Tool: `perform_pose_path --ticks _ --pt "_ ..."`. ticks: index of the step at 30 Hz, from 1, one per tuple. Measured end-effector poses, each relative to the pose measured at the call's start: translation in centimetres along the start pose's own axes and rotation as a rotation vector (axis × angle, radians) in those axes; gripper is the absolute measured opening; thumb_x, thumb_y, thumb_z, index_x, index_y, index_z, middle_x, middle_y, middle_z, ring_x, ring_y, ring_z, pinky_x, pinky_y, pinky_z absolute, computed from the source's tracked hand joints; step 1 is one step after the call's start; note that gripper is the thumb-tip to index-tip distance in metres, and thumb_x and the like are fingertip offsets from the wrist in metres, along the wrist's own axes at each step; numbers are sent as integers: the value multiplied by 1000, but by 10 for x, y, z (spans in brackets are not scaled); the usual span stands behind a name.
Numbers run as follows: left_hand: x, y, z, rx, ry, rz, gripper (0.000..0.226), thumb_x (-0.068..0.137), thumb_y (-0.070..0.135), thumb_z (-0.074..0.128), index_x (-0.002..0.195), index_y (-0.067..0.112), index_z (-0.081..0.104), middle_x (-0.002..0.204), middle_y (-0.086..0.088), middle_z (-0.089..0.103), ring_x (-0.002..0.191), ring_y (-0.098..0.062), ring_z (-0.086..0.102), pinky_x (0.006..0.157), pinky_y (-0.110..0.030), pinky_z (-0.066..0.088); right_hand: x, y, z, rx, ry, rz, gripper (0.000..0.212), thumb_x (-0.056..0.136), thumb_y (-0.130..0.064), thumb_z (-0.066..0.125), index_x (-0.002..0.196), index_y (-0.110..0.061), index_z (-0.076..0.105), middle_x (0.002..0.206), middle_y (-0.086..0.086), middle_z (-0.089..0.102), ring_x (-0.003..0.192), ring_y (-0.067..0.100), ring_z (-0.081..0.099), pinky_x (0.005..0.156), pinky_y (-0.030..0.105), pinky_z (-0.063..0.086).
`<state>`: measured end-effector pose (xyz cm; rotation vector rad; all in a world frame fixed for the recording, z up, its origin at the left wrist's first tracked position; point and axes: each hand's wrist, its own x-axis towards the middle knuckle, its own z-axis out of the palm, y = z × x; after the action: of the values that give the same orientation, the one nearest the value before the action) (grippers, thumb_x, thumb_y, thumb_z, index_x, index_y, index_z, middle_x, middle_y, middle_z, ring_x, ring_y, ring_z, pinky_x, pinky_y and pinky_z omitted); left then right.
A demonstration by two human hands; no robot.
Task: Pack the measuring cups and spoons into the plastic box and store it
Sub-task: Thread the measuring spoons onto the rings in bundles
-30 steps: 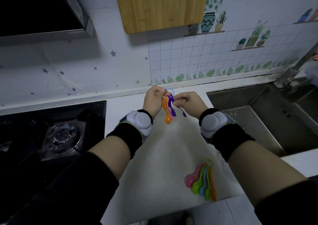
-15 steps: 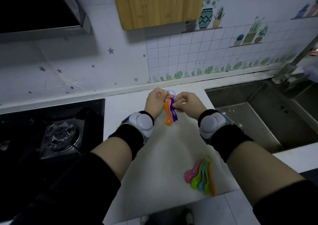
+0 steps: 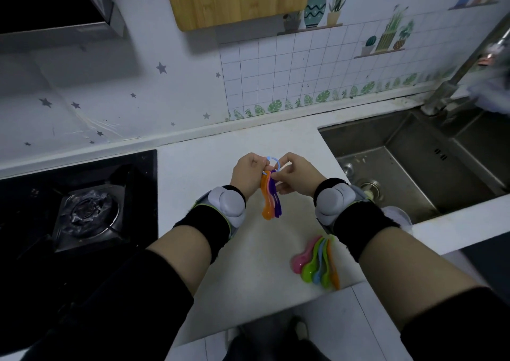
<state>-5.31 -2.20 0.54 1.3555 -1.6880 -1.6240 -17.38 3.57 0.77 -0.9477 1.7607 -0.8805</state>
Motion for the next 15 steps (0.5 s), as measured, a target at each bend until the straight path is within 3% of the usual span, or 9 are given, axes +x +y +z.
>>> perform_pose_path --ticks 4,8,12,15 --pt "-11 -21 9 42 -52 -48 21 92 11 44 72 12 50 87 -16 64 80 -27 56 92 -57 48 -8 25 7 -38 -24 67 14 89 -13 61 88 -13 47 86 16 69 66 25 68 63 33 60" --pt "-20 -51 20 92 -89 -99 15 92 13 47 80 8 52 101 -27 66 92 -42 62 90 -57 49 -18 55 18 -26 -40 150 17 88 -12 62 85 -16 46 85 15 69 65 26 68 63 35 60" --pt "-26 -79 31 128 -133 -141 15 92 14 48 79 8 53 104 -30 65 93 -43 62 88 -58 49 -29 80 25 -24 -60 223 18 88 -11 62 85 -16 45 77 10 67 61 25 67 60 34 60" --pt "-28 -98 40 199 -177 -153 19 93 15 49 92 -1 59 104 -29 65 97 -43 61 88 -56 49 -37 97 30 -68 -33 248 19 87 -13 64 82 -15 45 71 7 65 51 16 66 46 25 55"
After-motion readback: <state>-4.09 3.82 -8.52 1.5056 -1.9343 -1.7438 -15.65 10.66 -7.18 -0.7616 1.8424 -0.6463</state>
